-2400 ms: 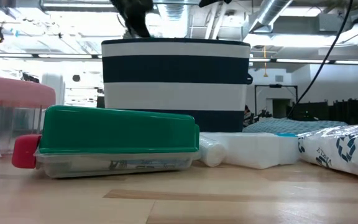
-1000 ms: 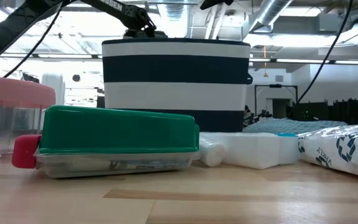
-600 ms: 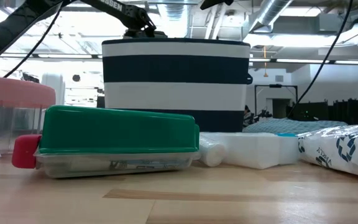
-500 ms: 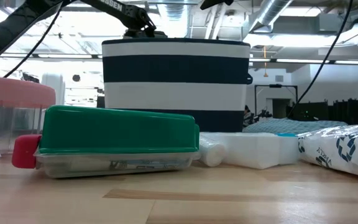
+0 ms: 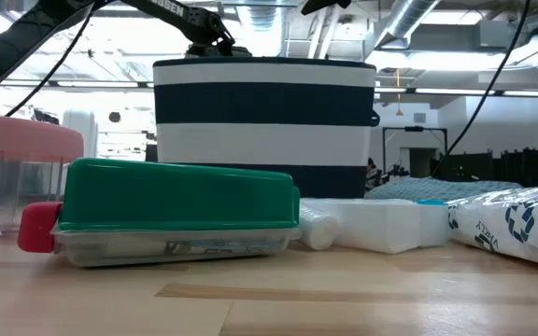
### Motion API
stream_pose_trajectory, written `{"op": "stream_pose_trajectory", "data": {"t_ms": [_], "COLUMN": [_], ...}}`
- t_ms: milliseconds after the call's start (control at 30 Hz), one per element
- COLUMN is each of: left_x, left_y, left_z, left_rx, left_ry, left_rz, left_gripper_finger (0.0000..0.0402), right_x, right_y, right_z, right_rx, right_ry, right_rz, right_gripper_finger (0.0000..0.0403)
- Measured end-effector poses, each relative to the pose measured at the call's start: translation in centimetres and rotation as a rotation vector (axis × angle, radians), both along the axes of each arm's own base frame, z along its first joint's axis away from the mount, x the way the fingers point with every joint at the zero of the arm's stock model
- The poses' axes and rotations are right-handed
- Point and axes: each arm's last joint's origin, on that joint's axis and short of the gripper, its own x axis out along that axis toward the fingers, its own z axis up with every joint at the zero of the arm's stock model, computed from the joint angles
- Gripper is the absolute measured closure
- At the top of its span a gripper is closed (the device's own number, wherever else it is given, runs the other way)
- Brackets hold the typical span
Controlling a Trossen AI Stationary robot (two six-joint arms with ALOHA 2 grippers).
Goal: Pick & place medical supplies in basket/bin
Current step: Put the mailer bag into the bin
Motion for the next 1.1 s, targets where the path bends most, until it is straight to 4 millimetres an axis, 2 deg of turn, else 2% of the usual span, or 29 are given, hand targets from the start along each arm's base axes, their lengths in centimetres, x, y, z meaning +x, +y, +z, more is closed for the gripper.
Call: {"op": "stream_pose_trajectory", "data": {"t_ms": [667, 800, 967, 1100], "left_x": [-0.4, -0.9, -2.8, -4.7], "left_y": [-0.5, -1.3, -3.2, -5.4], "left_z": [0.3, 2.5, 7.0, 10.9], "left_rx": [-0.069, -0.075, 0.012, 0.101], "left_ry": [0.021, -0.074, -0.192, -0.297], "left_rz": [0.007, -0.014, -0.031, -0.041], "left_gripper_finger": [0.0191, 0.0191, 0.0191, 0.0191], "right_x": [0.0, 0.0, 0.0, -0.2], "right_y": [0.0, 0.0, 0.0, 0.1], "right_z": [0.0, 0.0, 0.0, -0.3], "right_rx": [-0.019, -0.019, -0.024, -0.013], "right_ry": [0.006, 0.006, 0.008, 0.040], "right_rz": [0.018, 0.018, 0.022, 0.023], "right_gripper_finger": [0.0143, 0.0143, 0.0143, 0.0143]}}
